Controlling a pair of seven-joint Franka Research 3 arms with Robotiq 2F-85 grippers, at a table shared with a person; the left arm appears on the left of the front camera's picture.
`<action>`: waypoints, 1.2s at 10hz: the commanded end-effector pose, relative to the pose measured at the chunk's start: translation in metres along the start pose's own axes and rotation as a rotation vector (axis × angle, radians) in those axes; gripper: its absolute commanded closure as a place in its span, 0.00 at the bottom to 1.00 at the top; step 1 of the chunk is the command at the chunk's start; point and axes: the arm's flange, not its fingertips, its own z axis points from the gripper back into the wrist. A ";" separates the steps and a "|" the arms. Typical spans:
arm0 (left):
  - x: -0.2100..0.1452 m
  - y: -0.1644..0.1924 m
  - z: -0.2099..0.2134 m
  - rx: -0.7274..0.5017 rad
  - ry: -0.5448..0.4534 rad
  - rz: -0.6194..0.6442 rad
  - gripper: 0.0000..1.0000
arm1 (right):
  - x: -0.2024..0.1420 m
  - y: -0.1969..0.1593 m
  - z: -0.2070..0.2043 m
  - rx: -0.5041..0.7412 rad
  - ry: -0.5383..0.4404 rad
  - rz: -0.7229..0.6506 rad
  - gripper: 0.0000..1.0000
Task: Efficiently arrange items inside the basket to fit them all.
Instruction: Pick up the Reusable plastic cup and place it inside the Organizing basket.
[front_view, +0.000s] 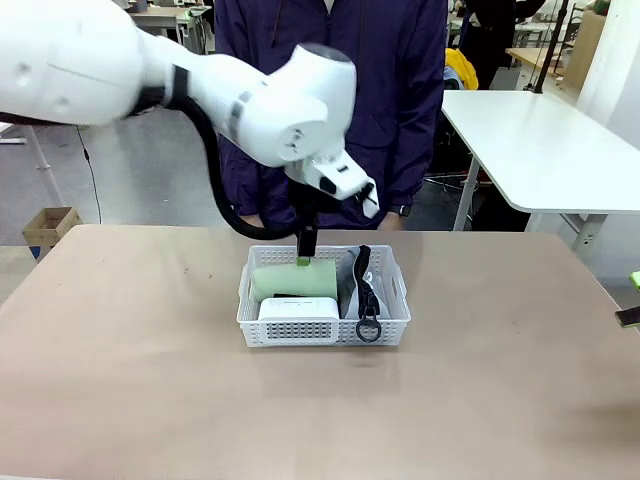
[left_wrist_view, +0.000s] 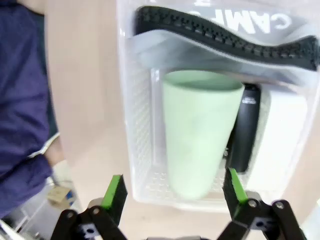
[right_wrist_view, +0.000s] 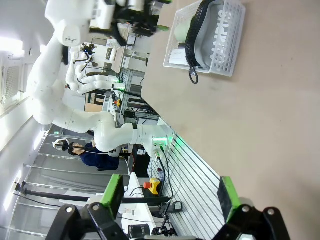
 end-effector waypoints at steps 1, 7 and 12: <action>-0.097 -0.027 0.038 -0.069 -0.203 0.081 0.00 | -0.002 0.000 0.002 -0.004 0.009 0.017 0.00; -0.418 -0.106 0.017 -0.451 -0.915 0.681 0.00 | -0.002 0.000 0.002 -0.004 0.009 0.017 0.00; -0.432 -0.126 0.010 -0.492 -0.946 0.605 0.00 | -0.002 0.000 0.002 -0.004 0.009 0.017 0.00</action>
